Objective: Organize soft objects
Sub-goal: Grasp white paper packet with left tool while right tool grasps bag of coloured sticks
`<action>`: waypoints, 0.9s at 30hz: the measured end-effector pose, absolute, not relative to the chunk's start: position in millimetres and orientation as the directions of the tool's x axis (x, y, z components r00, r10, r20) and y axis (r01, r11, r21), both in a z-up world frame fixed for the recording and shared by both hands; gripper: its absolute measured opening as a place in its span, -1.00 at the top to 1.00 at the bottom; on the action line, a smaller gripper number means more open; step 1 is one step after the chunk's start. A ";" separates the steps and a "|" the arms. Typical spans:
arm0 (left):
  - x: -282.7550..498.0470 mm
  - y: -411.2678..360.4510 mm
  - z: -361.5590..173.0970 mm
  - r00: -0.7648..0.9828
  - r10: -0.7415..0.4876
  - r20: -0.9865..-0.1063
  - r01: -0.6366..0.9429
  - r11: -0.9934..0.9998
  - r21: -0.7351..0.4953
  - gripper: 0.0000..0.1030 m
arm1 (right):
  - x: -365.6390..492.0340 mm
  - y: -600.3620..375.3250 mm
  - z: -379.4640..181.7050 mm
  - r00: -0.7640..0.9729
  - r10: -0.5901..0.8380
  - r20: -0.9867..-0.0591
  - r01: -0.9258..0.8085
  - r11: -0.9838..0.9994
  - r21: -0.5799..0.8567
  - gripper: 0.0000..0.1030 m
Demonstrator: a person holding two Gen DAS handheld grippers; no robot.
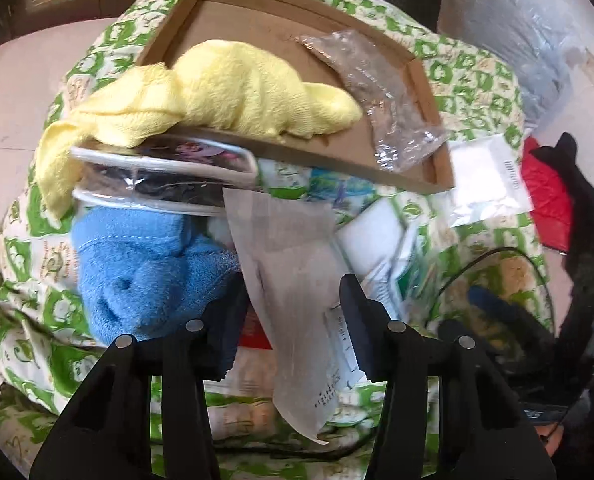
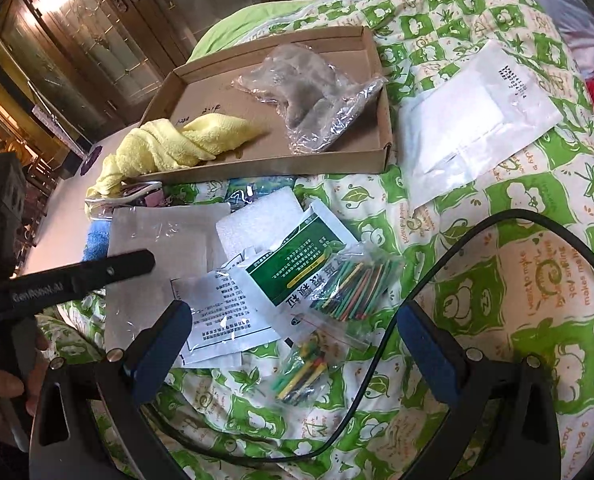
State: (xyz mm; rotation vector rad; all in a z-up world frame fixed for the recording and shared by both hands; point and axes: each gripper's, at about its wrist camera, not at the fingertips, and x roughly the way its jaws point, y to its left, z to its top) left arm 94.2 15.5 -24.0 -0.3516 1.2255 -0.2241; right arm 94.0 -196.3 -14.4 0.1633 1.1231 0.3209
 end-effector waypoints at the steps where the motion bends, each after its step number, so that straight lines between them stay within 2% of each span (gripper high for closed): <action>1: 94.6 13.9 -23.0 0.325 -0.359 -0.875 -0.016 0.923 -0.385 0.10 | 94.9 -196.2 -15.1 0.392 0.332 -0.858 -0.170 0.943 0.287 -1.00; 7: 100.6 -5.6 -27.2 0.270 -0.403 -0.875 0.024 0.911 -0.412 0.10 | 98.0 -194.9 -21.2 0.375 0.316 -0.871 -0.171 0.947 0.270 -1.00; 11: 111.1 -18.7 -43.4 0.243 -0.370 -0.897 0.036 0.927 -0.373 0.11 | 99.3 -194.0 -22.0 0.359 0.316 -0.879 -0.175 0.947 0.269 -0.99; 12: 111.8 -18.7 -43.3 0.251 -0.368 -0.895 0.036 0.928 -0.372 0.21 | 99.9 -193.9 -22.0 0.352 0.317 -0.881 -0.176 0.947 0.270 -0.99; 13: 112.5 -17.6 -42.1 0.263 -0.349 -0.899 0.036 0.935 -0.352 0.61 | 100.5 -193.9 -22.2 0.344 0.320 -0.883 -0.177 0.945 0.273 -0.99; 14: 112.6 -15.6 -40.9 0.268 -0.344 -0.900 0.037 0.937 -0.347 0.67 | 101.5 -193.9 -22.3 0.332 0.325 -0.886 -0.179 0.944 0.279 -0.99; 18: 102.9 -3.5 -26.4 0.295 -0.382 -0.876 0.074 0.923 -0.378 0.72 | 106.8 -194.7 -21.6 0.297 0.341 -0.892 -0.178 0.937 0.299 -0.97; 22: 91.5 -2.3 -22.0 0.212 -0.416 -0.884 0.136 0.909 -0.394 0.72 | 119.9 -191.1 -17.2 0.269 0.350 -0.897 -0.198 0.932 0.304 -0.74; 27: 86.8 -13.5 -36.8 0.139 -0.381 -0.914 0.178 0.918 -0.355 0.72 | 149.9 -187.5 -25.1 0.178 0.375 -0.910 -0.180 0.921 0.345 -0.72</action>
